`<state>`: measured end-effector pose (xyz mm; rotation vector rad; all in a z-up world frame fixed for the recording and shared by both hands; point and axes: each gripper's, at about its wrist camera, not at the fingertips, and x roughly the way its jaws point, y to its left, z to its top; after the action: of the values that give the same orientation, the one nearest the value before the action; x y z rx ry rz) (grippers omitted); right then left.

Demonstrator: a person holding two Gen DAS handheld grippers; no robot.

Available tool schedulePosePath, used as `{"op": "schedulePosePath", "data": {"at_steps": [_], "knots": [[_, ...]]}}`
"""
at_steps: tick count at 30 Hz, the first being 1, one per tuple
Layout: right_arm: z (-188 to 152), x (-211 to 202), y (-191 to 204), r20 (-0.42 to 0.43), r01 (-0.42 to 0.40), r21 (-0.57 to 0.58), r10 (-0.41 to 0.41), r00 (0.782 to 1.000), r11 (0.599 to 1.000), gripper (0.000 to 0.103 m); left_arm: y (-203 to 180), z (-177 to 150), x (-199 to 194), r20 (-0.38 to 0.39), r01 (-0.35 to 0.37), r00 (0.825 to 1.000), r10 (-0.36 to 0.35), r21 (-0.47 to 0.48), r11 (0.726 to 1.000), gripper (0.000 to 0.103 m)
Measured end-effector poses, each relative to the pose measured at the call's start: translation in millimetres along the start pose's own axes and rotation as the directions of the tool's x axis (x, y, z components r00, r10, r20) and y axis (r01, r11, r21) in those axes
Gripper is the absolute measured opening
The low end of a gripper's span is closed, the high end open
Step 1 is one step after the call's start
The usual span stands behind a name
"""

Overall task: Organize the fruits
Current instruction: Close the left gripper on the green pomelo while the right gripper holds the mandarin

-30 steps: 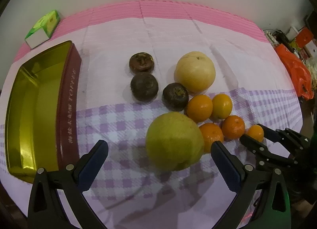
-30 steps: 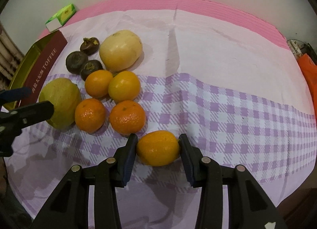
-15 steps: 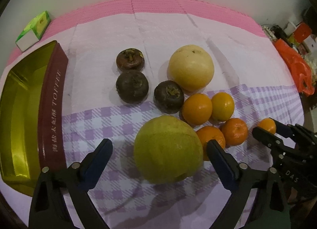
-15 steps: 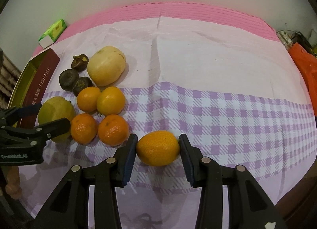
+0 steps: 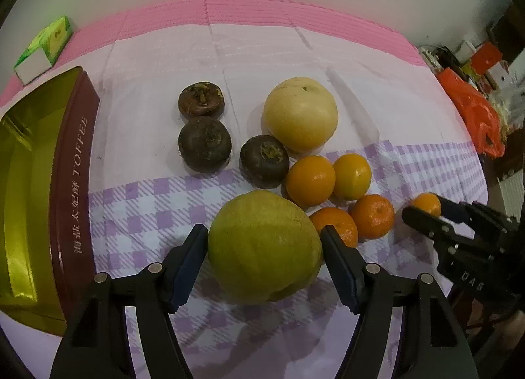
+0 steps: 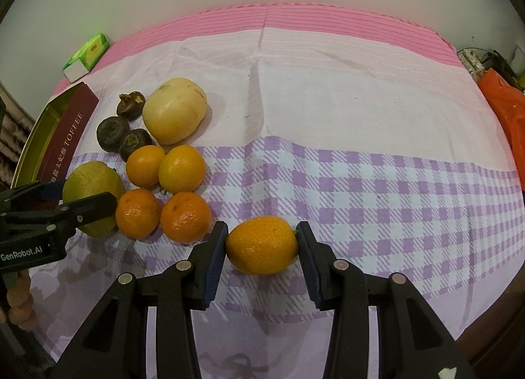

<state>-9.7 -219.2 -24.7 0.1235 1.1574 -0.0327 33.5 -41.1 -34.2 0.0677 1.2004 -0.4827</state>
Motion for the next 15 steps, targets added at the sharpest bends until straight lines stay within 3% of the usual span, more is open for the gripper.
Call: {"op": "schedulePosePath", "data": {"at_steps": [15], "knots": [[0, -1, -2, 0.008, -0.001, 0.004, 0.001, 1.0, 1.0, 0.04, -1, -5, -12, 0.014, -0.018, 1.0, 0.017, 0.03, 0.999, 0.07]]}}
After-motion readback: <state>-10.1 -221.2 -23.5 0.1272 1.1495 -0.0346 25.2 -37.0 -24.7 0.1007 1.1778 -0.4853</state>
